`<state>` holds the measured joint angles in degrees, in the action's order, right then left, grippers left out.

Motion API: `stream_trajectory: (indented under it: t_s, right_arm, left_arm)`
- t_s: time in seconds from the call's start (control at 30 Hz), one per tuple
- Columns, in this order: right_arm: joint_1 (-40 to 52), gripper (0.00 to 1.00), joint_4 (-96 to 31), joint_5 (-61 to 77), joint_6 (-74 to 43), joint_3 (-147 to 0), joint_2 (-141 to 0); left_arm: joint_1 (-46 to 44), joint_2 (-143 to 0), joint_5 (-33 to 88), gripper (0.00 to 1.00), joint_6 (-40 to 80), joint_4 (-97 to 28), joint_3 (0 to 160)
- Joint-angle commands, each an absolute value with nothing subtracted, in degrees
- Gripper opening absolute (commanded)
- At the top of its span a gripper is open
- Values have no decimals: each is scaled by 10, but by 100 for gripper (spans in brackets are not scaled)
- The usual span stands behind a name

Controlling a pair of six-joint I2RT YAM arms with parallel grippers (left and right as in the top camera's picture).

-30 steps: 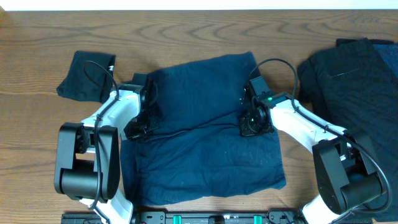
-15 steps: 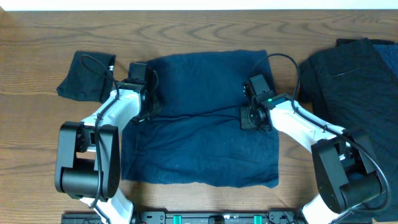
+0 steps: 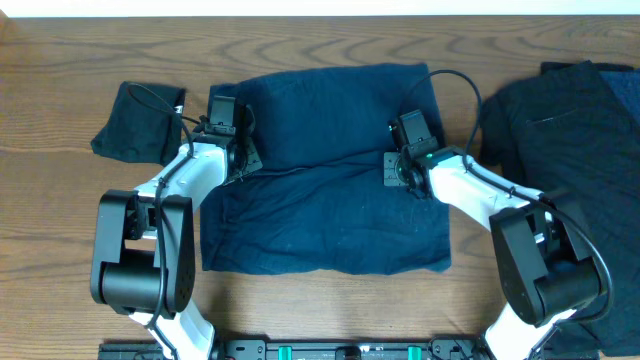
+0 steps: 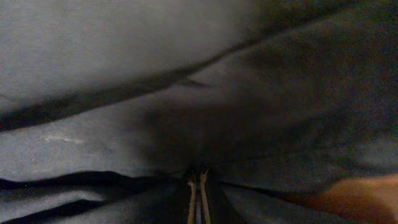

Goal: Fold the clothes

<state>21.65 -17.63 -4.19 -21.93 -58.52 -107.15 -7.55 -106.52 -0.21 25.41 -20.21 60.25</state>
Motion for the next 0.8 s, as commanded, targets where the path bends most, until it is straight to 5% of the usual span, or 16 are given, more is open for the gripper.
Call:
stream_trajectory:
  t_s: [0.0,0.27,0.4,0.5,0.77]
  right_arm:
    - [180,7,-186,-57,-207,-589,-1112]
    - [133,22,-347,67,-132,-725,-1099]
    - [118,18,-454,67,-132,-789,-1082]
    - [106,1,-510,65,-132,-801,-1074]
    - [90,1,-514,58,-132,-740,-1080]
  left_arm:
    - [-76,-1097,4,6,221,-202,596]
    - [-76,-1033,5,6,202,-300,657]
    - [-76,-962,11,6,218,-364,665]
    - [-76,-921,11,6,231,-425,665]
    - [-76,-922,23,6,258,-492,624]
